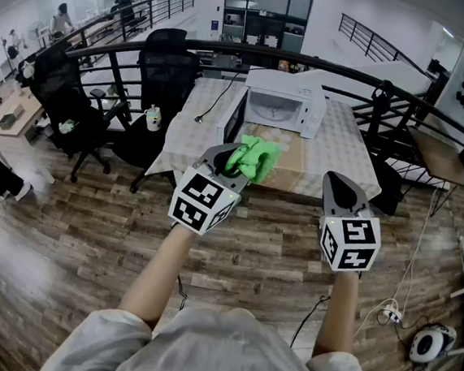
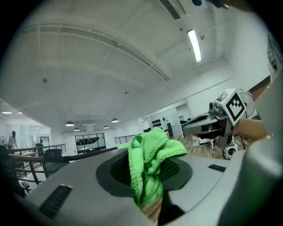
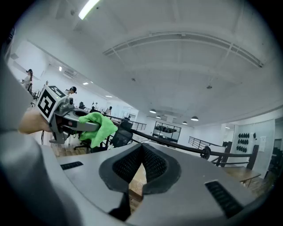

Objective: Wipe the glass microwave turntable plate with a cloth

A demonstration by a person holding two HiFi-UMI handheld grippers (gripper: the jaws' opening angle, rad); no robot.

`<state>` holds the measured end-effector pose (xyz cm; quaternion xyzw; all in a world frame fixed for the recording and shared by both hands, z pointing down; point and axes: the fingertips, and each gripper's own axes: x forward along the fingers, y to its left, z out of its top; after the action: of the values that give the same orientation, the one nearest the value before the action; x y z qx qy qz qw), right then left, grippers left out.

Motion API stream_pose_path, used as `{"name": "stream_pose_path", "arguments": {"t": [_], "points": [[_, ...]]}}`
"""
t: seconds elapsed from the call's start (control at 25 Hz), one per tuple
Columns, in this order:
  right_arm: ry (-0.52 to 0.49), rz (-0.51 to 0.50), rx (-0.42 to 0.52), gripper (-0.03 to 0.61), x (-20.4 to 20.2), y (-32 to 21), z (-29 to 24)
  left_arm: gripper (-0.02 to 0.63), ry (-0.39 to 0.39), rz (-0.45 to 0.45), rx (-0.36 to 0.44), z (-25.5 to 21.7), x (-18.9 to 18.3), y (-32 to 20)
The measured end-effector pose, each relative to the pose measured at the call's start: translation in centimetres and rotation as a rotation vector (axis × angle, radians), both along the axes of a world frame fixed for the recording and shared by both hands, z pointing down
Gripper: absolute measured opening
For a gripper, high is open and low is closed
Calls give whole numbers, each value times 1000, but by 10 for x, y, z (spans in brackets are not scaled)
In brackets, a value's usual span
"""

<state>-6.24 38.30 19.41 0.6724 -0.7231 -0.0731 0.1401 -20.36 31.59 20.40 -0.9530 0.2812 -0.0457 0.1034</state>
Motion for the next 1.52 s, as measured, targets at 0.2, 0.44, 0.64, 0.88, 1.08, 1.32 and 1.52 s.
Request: {"name": "stream_pose_path", "arguments": {"t": [0.2,0.44,0.64,0.88,1.08,1.32,1.52], "points": [[-6,-3,1,12,6,3,0,126,-8,-5,-2,2,5,5],[-37,-17,8,12,28,6,7,126,-14,-28,-19,8,24,9],[-120,-57,37,12,60,8,13,126,-20,-61,-34,19,52,10],[-213,-123,11,12,99,-9,26,126,-32,-64,-74,38,91,-8],[-232,-130,9,12,123,-62,40,126,-40,-67,-83,52,112,-69],[-212,-148,-1,12,125,-185,53,127,-40,-55,-74,61,126,-199],[-254,-164,-2,12,124,-297,42,127,-54,-37,-100,63,136,-310]]}}
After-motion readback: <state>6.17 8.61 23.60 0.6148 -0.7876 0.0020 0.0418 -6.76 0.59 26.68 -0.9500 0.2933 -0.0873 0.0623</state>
